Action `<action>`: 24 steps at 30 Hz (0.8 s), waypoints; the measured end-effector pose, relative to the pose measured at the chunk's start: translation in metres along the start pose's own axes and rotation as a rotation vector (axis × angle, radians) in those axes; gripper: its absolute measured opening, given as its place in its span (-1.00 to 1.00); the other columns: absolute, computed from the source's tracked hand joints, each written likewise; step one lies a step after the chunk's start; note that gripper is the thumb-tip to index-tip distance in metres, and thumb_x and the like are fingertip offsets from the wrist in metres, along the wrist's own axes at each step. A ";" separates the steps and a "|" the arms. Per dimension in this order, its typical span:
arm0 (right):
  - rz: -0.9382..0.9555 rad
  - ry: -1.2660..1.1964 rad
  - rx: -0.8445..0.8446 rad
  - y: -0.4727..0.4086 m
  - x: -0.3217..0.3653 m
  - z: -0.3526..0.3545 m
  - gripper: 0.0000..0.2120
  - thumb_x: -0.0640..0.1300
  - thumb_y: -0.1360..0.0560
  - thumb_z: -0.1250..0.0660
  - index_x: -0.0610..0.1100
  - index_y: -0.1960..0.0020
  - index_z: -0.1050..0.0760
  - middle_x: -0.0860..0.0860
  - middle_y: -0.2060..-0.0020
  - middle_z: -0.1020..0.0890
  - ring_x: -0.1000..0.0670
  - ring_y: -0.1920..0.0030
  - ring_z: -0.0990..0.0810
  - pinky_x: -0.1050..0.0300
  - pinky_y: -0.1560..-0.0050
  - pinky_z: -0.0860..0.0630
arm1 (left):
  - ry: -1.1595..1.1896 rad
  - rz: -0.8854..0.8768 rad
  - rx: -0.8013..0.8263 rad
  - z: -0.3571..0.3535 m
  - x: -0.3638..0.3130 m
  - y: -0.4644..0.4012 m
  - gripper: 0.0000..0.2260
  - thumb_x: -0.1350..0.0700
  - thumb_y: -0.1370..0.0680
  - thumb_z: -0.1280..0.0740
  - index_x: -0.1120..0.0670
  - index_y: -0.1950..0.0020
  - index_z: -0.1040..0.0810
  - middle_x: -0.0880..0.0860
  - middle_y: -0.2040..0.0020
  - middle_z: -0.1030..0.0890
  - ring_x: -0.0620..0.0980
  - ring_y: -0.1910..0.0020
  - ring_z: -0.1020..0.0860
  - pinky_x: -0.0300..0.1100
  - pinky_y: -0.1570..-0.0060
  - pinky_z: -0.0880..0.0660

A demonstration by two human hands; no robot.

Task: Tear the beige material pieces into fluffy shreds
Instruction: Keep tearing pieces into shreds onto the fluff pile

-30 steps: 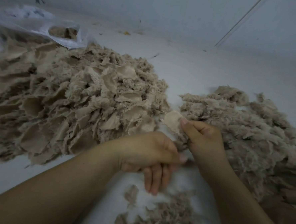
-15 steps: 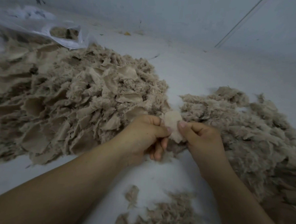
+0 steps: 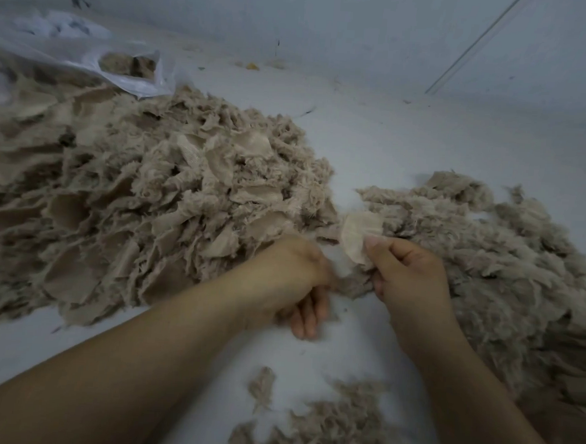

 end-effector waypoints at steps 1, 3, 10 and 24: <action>-0.014 -0.012 -0.027 0.000 0.000 0.002 -0.73 -0.21 -0.62 -0.31 -0.10 0.21 -0.67 0.13 0.61 -0.45 0.21 0.59 -0.33 0.39 0.55 -0.28 | -0.075 0.080 0.188 -0.012 0.004 0.006 -0.86 0.30 -0.60 -0.18 0.35 0.02 -0.49 0.27 0.38 -0.53 0.05 0.59 -0.50 -0.20 0.59 -0.44; -0.016 0.010 -0.039 0.000 0.001 0.002 -0.71 -0.17 -0.63 -0.31 -0.08 0.23 -0.67 0.13 0.62 -0.36 0.19 0.59 -0.26 0.37 0.56 -0.24 | -0.230 0.172 0.611 -0.038 0.009 0.027 -0.81 0.28 -0.63 -0.16 0.39 -0.05 -0.49 0.38 0.29 -0.58 0.08 0.47 -0.57 -0.11 0.46 -0.57; 0.000 0.011 0.011 0.003 0.008 -0.003 -0.68 -0.21 -0.63 -0.28 -0.33 0.26 -0.52 0.08 0.60 -0.38 0.17 0.58 -0.30 0.34 0.55 -0.27 | -0.074 -0.125 -0.059 0.000 -0.010 0.002 -0.74 -0.01 -0.59 -0.34 0.19 0.10 -0.52 0.16 0.45 -0.50 -0.03 0.69 -0.31 -0.36 0.66 -0.18; -0.060 -0.056 -0.021 0.000 0.001 -0.002 -0.57 -0.08 -0.70 -0.14 -0.18 0.24 -0.61 0.03 0.49 -0.54 0.18 0.58 -0.34 0.38 0.57 -0.25 | -1.362 -0.313 -0.763 0.036 -0.045 0.023 -0.82 0.09 -0.42 -0.38 0.00 0.23 -0.37 0.01 0.30 -0.49 0.16 0.23 -0.58 -0.20 0.43 -0.12</action>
Point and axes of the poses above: each hand's wrist, its own y-axis away from the middle knuckle, its own z-axis out of the back of the hand, x = y × z, the point moved 6 cm from there along -y, towards the middle knuckle
